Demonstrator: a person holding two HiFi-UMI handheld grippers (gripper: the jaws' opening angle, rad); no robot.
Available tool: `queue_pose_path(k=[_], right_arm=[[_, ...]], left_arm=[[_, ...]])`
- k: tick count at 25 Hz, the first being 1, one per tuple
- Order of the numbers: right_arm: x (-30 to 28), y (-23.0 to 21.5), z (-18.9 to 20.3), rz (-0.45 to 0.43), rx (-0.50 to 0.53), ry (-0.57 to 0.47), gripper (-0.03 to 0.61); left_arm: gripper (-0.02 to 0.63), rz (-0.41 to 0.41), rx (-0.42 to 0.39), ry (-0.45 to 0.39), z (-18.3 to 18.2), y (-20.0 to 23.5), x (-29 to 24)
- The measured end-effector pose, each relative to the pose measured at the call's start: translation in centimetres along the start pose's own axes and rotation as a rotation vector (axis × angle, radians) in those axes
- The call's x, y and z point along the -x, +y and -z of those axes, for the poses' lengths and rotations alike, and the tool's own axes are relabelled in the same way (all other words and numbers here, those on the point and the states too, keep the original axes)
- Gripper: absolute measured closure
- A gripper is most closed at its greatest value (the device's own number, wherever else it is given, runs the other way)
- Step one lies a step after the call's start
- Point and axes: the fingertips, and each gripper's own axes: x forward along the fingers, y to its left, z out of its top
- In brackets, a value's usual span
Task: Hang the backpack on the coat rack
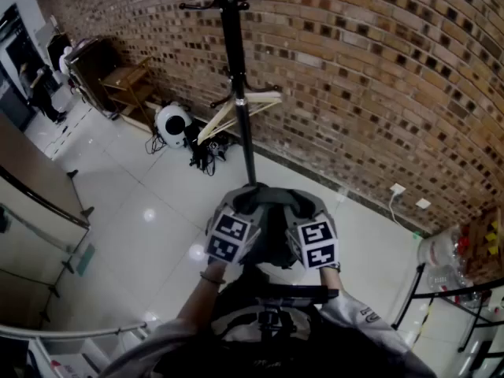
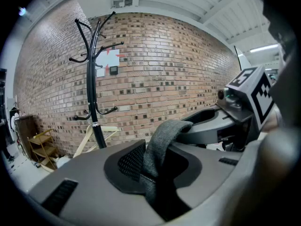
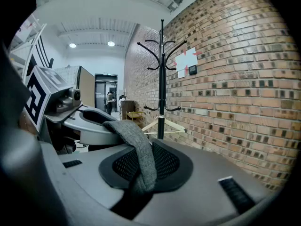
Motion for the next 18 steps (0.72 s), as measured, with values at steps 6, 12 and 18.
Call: queue_pose_path(k=[6,12,18], right_arm=[[-1.9,-3.0,-1.3,0.026,-0.025,-0.040,0.508],[-4.9,-6.6,-1.5,0.031,-0.026,-0.036,0.508],[-8.6,-9.2,-3.2,0.037,-0.012,-0.029,0.508]], left_arm=[[0.534,0.020,-0.018,-0.008,-1.5,0.9,-3.2],[0.534,0.037,0.010,-0.027,-2.3,2.2,-7.8],[0.534,0.050,0.037,-0.039,-3.5,4.9,-11.5]])
